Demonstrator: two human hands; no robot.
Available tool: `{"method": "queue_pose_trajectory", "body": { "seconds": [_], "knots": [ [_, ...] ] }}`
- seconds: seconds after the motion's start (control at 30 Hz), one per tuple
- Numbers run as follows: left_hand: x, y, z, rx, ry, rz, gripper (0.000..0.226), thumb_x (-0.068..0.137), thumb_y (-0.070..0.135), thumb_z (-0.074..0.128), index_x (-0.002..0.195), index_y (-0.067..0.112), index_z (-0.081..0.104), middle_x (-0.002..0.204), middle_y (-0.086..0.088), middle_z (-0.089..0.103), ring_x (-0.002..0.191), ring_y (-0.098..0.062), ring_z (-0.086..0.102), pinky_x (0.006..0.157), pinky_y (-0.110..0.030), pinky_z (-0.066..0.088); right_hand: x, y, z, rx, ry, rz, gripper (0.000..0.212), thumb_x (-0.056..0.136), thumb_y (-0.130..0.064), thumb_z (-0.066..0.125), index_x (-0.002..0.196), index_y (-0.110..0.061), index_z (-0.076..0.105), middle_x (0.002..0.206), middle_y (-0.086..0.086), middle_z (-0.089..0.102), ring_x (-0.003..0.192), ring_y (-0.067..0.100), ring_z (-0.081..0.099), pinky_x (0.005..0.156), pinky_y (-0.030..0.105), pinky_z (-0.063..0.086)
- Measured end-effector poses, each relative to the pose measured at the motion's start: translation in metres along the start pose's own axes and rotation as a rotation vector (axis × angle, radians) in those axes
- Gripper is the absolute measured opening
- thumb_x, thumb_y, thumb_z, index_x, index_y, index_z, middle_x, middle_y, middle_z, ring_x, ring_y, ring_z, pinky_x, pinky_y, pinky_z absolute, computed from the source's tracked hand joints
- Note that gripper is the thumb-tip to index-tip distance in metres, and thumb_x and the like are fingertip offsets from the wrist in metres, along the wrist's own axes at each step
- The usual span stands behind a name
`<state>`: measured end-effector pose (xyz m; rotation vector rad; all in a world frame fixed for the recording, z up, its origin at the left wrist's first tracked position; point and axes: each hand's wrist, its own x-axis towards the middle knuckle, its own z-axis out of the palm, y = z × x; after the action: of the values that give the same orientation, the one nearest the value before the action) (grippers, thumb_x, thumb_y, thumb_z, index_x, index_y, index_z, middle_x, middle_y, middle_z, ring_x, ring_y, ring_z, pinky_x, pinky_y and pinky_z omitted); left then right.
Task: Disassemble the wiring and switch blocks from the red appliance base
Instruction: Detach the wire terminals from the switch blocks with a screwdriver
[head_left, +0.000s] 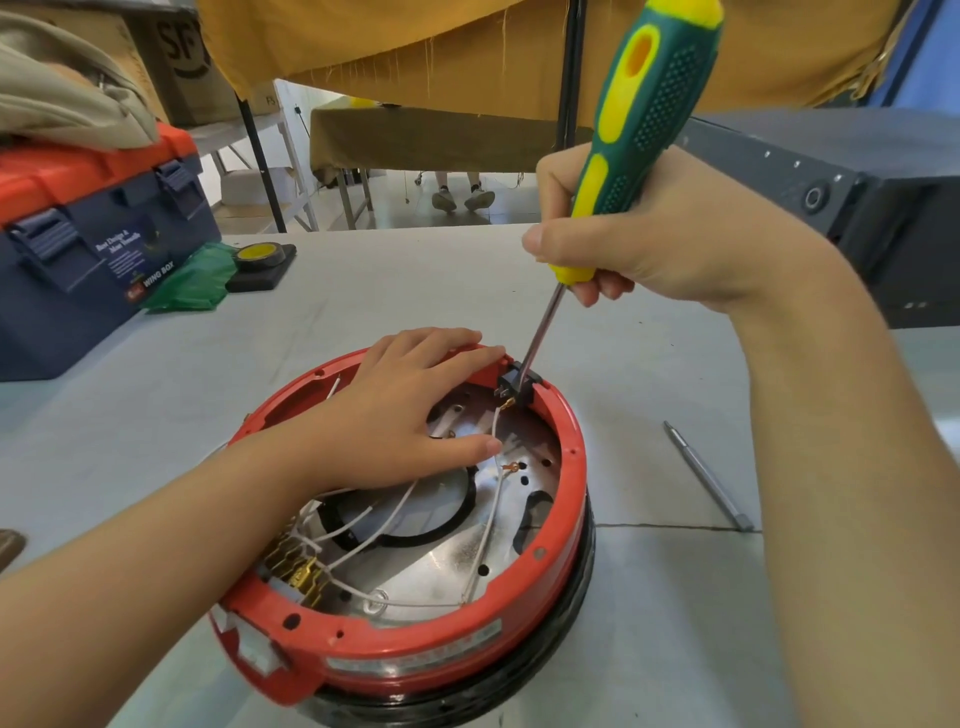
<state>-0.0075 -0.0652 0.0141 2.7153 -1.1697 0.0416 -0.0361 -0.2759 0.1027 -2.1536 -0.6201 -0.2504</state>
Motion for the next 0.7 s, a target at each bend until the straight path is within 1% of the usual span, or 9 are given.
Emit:
{"method": "queue_pose_trajectory", "body": {
  "seconds": [0.1, 0.3, 0.4, 0.53, 0.6, 0.7],
  "knots": [
    [0.0, 0.0, 0.0, -0.009, 0.009, 0.007, 0.073, 0.083, 0.064, 0.048, 0.145, 0.042, 0.016, 0.152, 0.017, 0.014, 0.137, -0.004, 0.009, 0.113, -0.03, 0.008, -0.003, -0.006, 0.003, -0.035, -0.013, -0.01, 0.025, 0.086, -0.016, 0.062, 0.063, -0.014, 0.051, 0.051, 0.0, 0.057, 0.045, 0.007, 0.051, 0.045, 0.013, 0.041],
    [0.0, -0.001, 0.001, -0.004, 0.01, 0.015, 0.074, 0.083, 0.064, 0.046, 0.146, 0.042, 0.015, 0.152, 0.017, 0.012, 0.137, -0.004, 0.007, 0.112, -0.03, 0.007, -0.014, -0.015, 0.007, -0.111, -0.028, -0.017, 0.027, 0.087, -0.012, 0.064, 0.063, -0.02, 0.053, 0.053, -0.004, 0.058, 0.049, 0.003, 0.052, 0.047, 0.009, 0.04],
    [0.0, -0.002, 0.002, 0.007, 0.004, 0.02, 0.074, 0.084, 0.066, 0.045, 0.146, 0.041, 0.014, 0.153, 0.016, 0.011, 0.139, -0.007, 0.006, 0.114, -0.033, 0.006, -0.025, -0.014, 0.008, -0.121, 0.004, -0.015, 0.022, 0.086, -0.013, 0.066, 0.067, -0.013, 0.054, 0.057, 0.0, 0.058, 0.051, 0.004, 0.052, 0.049, 0.01, 0.041],
    [0.0, -0.001, 0.002, 0.011, 0.005, 0.019, 0.075, 0.083, 0.065, 0.045, 0.147, 0.041, 0.014, 0.154, 0.014, 0.011, 0.139, -0.009, 0.005, 0.114, -0.033, 0.006, -0.038, -0.013, 0.014, -0.122, 0.079, -0.009, 0.021, 0.081, -0.024, 0.062, 0.068, -0.009, 0.054, 0.058, -0.007, 0.058, 0.053, 0.005, 0.054, 0.052, 0.012, 0.041],
    [-0.001, 0.0, 0.002, 0.005, 0.002, 0.016, 0.075, 0.083, 0.065, 0.045, 0.147, 0.041, 0.014, 0.154, 0.014, 0.011, 0.139, -0.009, 0.005, 0.114, -0.033, 0.005, -0.042, -0.012, 0.018, -0.103, 0.104, -0.03, 0.022, 0.081, -0.021, 0.061, 0.066, -0.008, 0.052, 0.059, -0.005, 0.056, 0.053, 0.005, 0.054, 0.051, 0.011, 0.04],
    [0.0, 0.0, 0.002, 0.007, -0.001, 0.016, 0.075, 0.083, 0.066, 0.045, 0.147, 0.041, 0.013, 0.154, 0.014, 0.01, 0.14, -0.01, 0.005, 0.114, -0.034, 0.005, -0.044, -0.01, 0.021, -0.075, 0.127, -0.054, 0.022, 0.081, -0.019, 0.061, 0.064, -0.012, 0.051, 0.058, -0.006, 0.054, 0.053, 0.005, 0.053, 0.051, 0.01, 0.039]
  ]
}}
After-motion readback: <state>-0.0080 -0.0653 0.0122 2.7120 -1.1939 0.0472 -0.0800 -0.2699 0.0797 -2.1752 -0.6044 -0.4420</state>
